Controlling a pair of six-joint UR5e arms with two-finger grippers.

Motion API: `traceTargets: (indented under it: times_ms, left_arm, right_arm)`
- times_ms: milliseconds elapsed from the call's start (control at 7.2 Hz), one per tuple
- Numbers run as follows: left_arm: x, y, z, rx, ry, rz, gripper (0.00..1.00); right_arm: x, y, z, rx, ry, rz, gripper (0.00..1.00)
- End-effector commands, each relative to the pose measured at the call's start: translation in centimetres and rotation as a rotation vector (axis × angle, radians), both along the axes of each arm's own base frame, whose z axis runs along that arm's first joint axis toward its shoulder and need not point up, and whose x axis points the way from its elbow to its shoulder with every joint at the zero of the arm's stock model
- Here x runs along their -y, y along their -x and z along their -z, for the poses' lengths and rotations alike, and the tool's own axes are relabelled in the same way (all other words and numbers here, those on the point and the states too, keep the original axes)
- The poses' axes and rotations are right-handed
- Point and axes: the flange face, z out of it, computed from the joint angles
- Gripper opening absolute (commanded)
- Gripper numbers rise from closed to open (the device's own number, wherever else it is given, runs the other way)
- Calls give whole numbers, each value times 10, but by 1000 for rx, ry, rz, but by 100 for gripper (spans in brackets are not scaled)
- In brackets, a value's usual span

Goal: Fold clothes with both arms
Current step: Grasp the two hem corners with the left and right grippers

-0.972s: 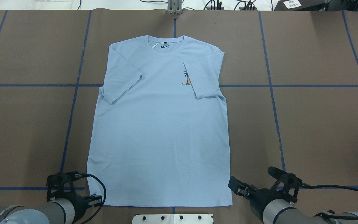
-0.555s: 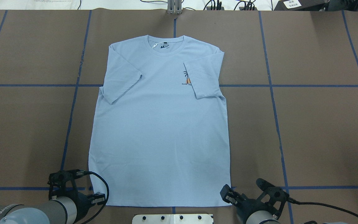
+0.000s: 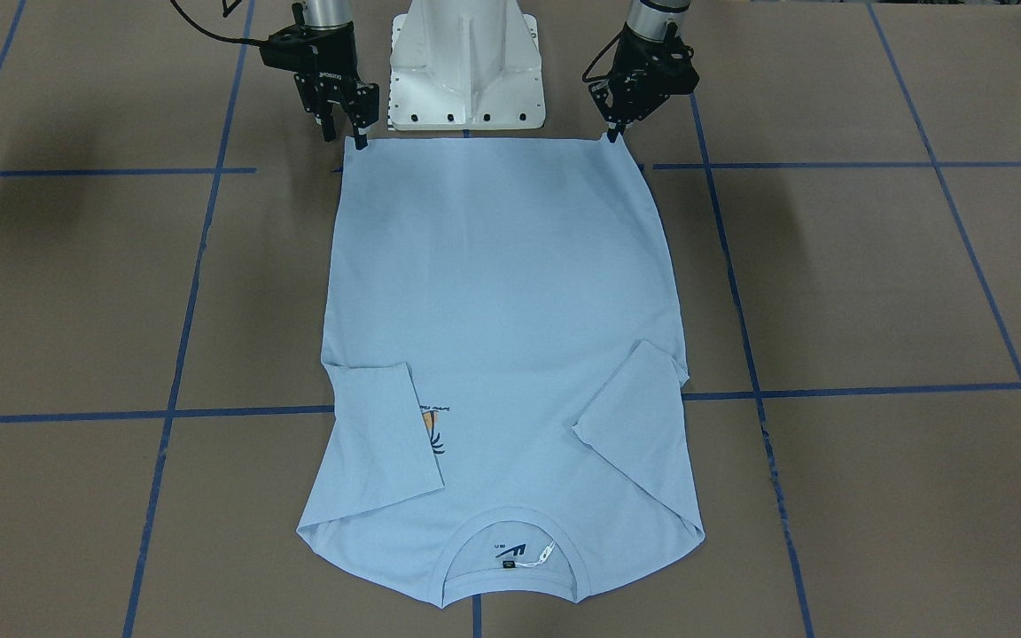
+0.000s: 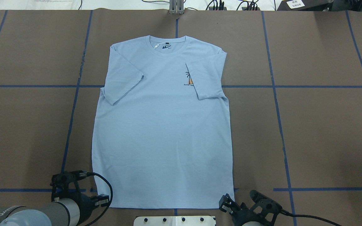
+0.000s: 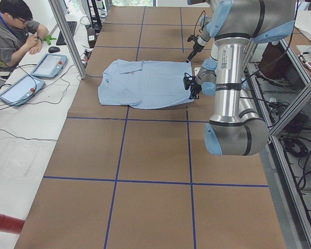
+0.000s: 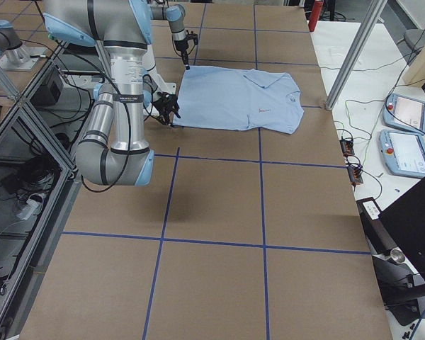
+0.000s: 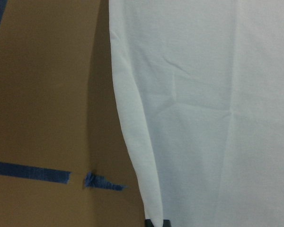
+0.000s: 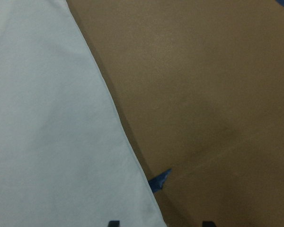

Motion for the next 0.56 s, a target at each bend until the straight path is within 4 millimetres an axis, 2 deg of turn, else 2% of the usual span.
traceTargets:
  times_ms: [0, 278, 416]
  left_arm:
    - [0, 0, 1, -2, 0, 0, 0]
    - [0, 0, 1, -2, 0, 0, 0]
    - [0, 0, 1, -2, 0, 0, 0]
  right_arm:
    - [-4, 2, -2, -6, -1, 6, 57]
    - [-9, 3, -3, -7, -1, 14, 54]
    - [-8, 3, -1, 1, 4, 7, 15]
